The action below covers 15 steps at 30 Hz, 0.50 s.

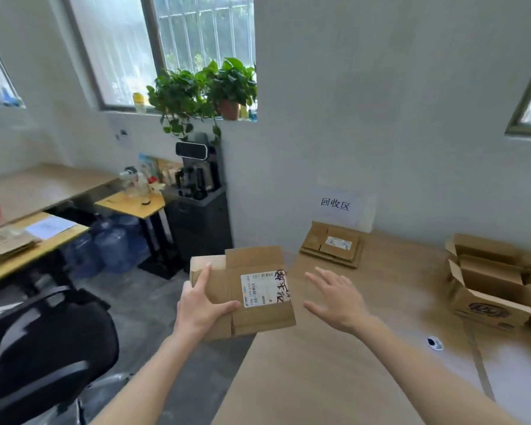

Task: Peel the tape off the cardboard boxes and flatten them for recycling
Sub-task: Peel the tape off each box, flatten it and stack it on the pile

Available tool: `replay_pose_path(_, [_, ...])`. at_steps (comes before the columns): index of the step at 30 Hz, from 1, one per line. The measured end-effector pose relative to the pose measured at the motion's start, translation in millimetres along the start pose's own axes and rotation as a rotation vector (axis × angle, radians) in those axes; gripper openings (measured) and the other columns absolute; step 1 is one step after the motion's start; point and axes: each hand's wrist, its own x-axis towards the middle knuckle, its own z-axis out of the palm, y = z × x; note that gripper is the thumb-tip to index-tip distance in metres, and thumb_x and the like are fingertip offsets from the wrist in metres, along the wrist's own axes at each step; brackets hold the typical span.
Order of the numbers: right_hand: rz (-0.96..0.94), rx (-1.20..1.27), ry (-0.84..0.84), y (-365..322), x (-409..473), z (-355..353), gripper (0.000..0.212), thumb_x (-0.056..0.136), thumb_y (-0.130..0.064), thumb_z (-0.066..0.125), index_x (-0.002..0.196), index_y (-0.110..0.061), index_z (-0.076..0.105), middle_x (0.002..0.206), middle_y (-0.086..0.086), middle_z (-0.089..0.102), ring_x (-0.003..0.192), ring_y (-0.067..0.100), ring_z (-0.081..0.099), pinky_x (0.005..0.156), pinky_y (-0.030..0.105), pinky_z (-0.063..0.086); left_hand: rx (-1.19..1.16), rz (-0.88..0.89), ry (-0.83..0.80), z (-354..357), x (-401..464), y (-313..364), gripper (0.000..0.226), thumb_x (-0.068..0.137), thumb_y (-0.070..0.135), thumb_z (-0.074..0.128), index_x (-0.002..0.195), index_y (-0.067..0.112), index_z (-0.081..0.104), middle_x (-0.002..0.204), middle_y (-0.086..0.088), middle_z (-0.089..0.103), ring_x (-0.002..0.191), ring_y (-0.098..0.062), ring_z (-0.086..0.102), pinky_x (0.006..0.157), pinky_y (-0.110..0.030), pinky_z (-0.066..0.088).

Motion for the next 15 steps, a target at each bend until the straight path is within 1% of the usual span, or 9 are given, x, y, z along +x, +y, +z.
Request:
replay_pose_path(4, [-0.026, -0.022, -0.027, -35.2, 56.5, 15.2, 0.074, 0.094, -0.066, 0.044, 0.159, -0.036, 0.023, 0.168, -0.006, 0.017, 0.154, 0.014, 0.014, 0.126, 0.04, 0.008, 0.032, -0.035, 0.042, -33.9, 45.5, -29.5, 0.129, 0.047, 0.077, 0.085, 0.157, 0.046, 0.024, 0.126, -0.009, 0.045, 0.119, -0.037, 0.053, 0.1, -0.049, 0.047])
replay_pose_path(6, [-0.028, -0.024, -0.035, -47.7, 87.1, 30.3, 0.075, 0.094, -0.067, 0.045, 0.158, -0.036, 0.024, 0.167, -0.006, 0.019, 0.154, 0.014, 0.014, 0.126, 0.04, 0.009, 0.064, -0.044, 0.04, -43.1, 72.4, -47.3, 0.127, 0.051, 0.074, 0.086, 0.157, 0.046, 0.023, 0.126, -0.011, 0.045, 0.119, -0.038, 0.052, 0.099, -0.05, 0.047])
replay_pose_path(8, [-0.027, -0.01, -0.059, -59.1, 119.2, 48.9, 0.077, 0.093, -0.067, 0.047, 0.159, -0.036, 0.023, 0.167, -0.007, 0.019, 0.154, 0.014, 0.014, 0.126, 0.04, 0.009, 0.096, -0.055, 0.032, -47.6, 99.2, -65.8, 0.126, 0.052, 0.073, 0.086, 0.157, 0.046, 0.023, 0.123, -0.011, 0.045, 0.118, -0.038, 0.053, 0.098, -0.05, 0.048])
replay_pose_path(10, [-0.014, -0.009, -0.083, -68.4, 152.1, 69.1, 0.08, 0.092, -0.066, 0.05, 0.159, -0.034, 0.021, 0.168, -0.006, 0.017, 0.155, 0.014, 0.013, 0.126, 0.04, 0.009, 0.12, -0.064, 0.023, -48.4, 127.0, -81.4, 0.126, 0.051, 0.073, 0.086, 0.157, 0.046, 0.023, 0.125, -0.011, 0.046, 0.12, -0.038, 0.052, 0.099, -0.05, 0.047])
replay_pose_path(12, [-0.002, 0.003, -0.123, -76.8, 181.9, 89.5, 0.079, 0.093, -0.065, 0.051, 0.159, -0.033, 0.022, 0.168, -0.006, 0.018, 0.154, 0.015, 0.014, 0.125, 0.04, 0.009, 0.15, -0.083, -0.006, -47.7, 156.8, -96.6, 0.126, 0.052, 0.073, 0.086, 0.157, 0.044, 0.023, 0.127, -0.011, 0.045, 0.122, -0.038, 0.05, 0.101, -0.052, 0.046])
replay_pose_path(15, [-0.005, 0.016, -0.18, -83.7, 213.6, 118.3, 0.076, 0.094, -0.063, 0.051, 0.159, -0.034, 0.024, 0.167, -0.006, 0.021, 0.154, 0.015, 0.017, 0.125, 0.04, 0.012, 0.187, -0.095, -0.045, -36.6, 193.7, -116.5, 0.124, 0.053, 0.072, 0.086, 0.157, 0.043, 0.024, 0.12, -0.006, 0.043, 0.118, -0.035, 0.051, 0.098, -0.049, 0.047])
